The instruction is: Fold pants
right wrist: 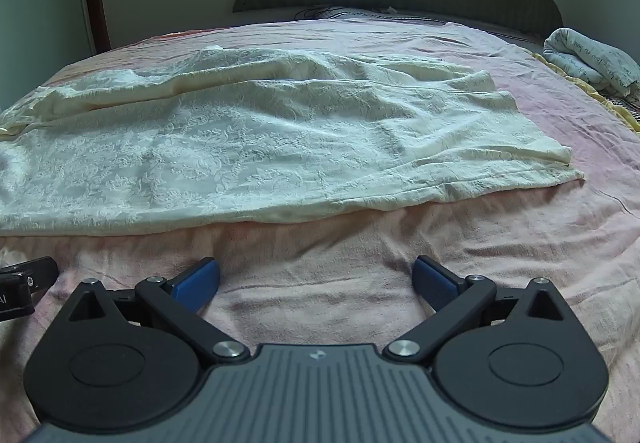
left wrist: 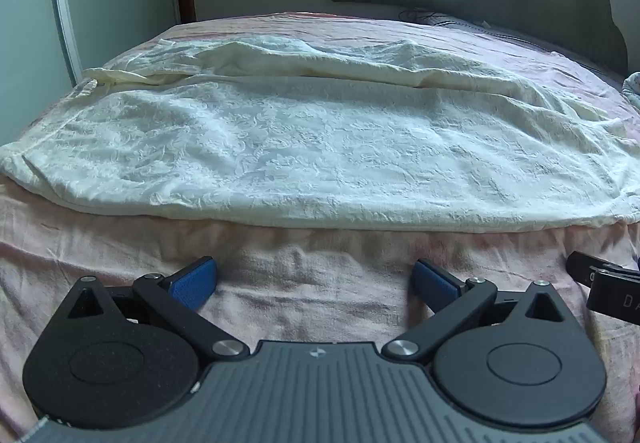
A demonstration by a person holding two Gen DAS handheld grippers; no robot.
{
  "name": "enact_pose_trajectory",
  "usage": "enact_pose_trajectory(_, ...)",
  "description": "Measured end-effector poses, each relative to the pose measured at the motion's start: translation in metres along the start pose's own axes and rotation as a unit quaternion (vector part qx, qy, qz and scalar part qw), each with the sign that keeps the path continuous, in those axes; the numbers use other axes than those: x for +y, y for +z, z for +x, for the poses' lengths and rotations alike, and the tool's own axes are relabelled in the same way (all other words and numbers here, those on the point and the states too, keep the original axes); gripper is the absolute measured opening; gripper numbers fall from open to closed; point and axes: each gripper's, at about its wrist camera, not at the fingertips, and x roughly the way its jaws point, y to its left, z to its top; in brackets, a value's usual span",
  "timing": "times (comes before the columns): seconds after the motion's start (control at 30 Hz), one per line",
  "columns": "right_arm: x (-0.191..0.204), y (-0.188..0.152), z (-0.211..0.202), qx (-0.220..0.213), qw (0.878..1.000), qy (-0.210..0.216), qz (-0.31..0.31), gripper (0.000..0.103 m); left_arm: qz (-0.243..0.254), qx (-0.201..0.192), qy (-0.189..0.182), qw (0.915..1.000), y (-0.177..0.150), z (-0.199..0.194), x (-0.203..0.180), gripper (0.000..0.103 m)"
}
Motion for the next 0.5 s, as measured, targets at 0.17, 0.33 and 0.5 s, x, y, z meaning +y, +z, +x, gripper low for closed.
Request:
enact_pose_trajectory(0.17, -0.0001, 0.0000, 0.0001, 0.000, 1.000, 0.001, 0.001, 0.103, -0.003, 0.000, -0.002, 1.0000, 0.0001, 0.0000, 0.0004, 0.103)
enact_pose_trajectory(0.33, 0.0000, 0.0000, 0.0001, 0.000, 1.000, 0.000, 0.001, 0.103, -0.003, -0.001, -0.002, 1.0000, 0.0000, 0.0000, 0.0004, 0.103)
enact_pose_trajectory(0.5, 0.0000, 0.0000, 0.0002, 0.000, 1.000, 0.000, 0.000, 0.103, -0.003, -0.002, -0.003, 1.0000, 0.0005, 0.0001, 0.0006, 0.103)
